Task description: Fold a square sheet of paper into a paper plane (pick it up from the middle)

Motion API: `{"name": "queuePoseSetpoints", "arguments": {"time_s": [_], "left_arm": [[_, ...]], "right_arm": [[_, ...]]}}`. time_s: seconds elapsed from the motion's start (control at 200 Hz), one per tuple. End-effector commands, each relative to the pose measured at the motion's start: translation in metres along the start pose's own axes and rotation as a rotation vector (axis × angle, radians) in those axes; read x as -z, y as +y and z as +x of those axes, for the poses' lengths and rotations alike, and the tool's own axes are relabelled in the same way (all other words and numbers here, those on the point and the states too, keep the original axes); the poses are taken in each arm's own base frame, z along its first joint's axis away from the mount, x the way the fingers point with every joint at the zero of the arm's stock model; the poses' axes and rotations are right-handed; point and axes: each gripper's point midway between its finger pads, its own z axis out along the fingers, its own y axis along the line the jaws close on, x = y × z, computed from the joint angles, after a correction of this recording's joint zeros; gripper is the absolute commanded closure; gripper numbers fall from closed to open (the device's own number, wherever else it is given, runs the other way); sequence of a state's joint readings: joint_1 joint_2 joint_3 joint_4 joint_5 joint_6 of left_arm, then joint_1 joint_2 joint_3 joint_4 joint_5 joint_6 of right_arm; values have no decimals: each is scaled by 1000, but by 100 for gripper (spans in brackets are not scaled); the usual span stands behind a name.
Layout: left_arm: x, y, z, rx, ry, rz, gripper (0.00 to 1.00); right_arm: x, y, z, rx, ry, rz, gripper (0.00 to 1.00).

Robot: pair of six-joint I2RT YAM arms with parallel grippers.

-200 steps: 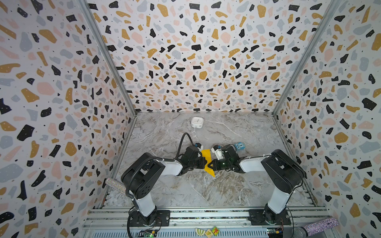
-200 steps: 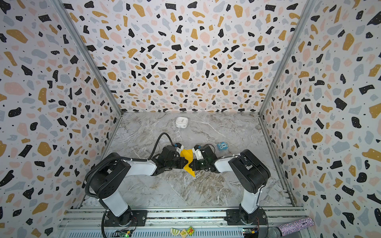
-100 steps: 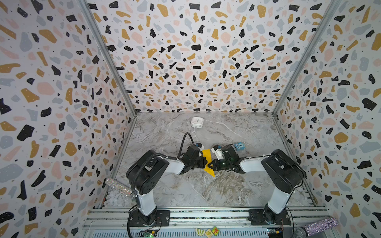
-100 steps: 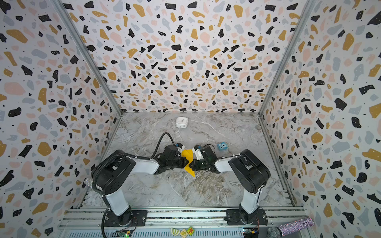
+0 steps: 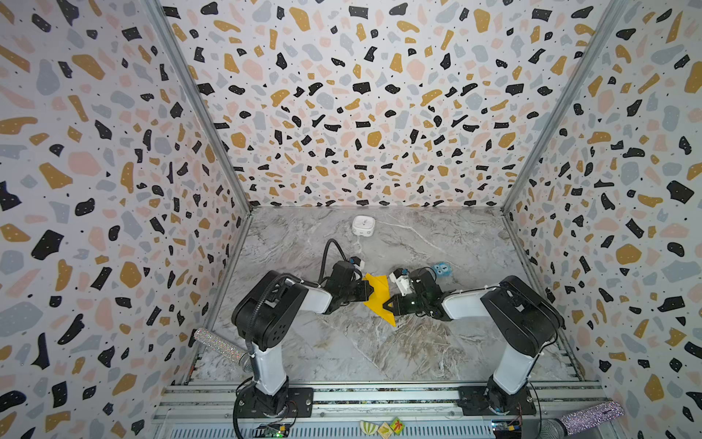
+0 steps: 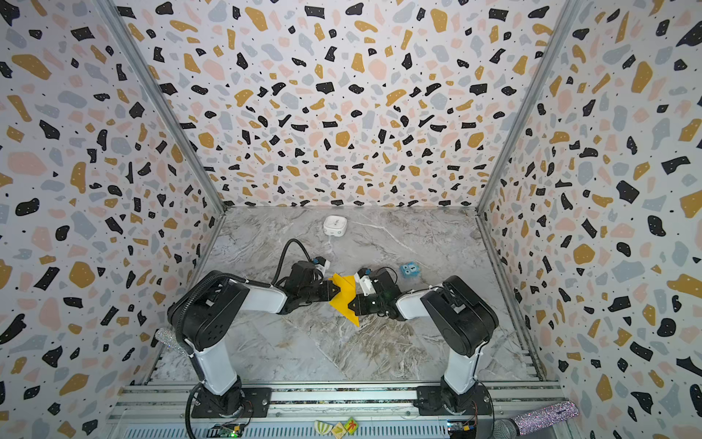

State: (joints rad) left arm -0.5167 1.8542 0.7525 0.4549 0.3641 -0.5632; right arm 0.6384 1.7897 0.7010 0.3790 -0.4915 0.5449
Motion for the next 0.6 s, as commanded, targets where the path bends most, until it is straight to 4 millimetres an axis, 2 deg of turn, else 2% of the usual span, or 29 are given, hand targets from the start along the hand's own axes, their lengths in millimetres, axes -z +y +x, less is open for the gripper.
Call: {"name": "queuePoseSetpoints", "arguments": {"time_s": [0.0,0.25,0.451,0.596], "left_arm": [[-4,46,13,47,41,-138,89],[5,33,-5,26,4,-118,87],[23,-11,-22,-10,-70,35,86],[22,-29,-9,-29,-49,78,87]], "right_arm": [[9,-67,93,-162,267,246,100],[10,-68,93,-164,267,245,100],[10,-67,92,-162,264,242,100],[9,-67,93,-164,267,241,100]]}}
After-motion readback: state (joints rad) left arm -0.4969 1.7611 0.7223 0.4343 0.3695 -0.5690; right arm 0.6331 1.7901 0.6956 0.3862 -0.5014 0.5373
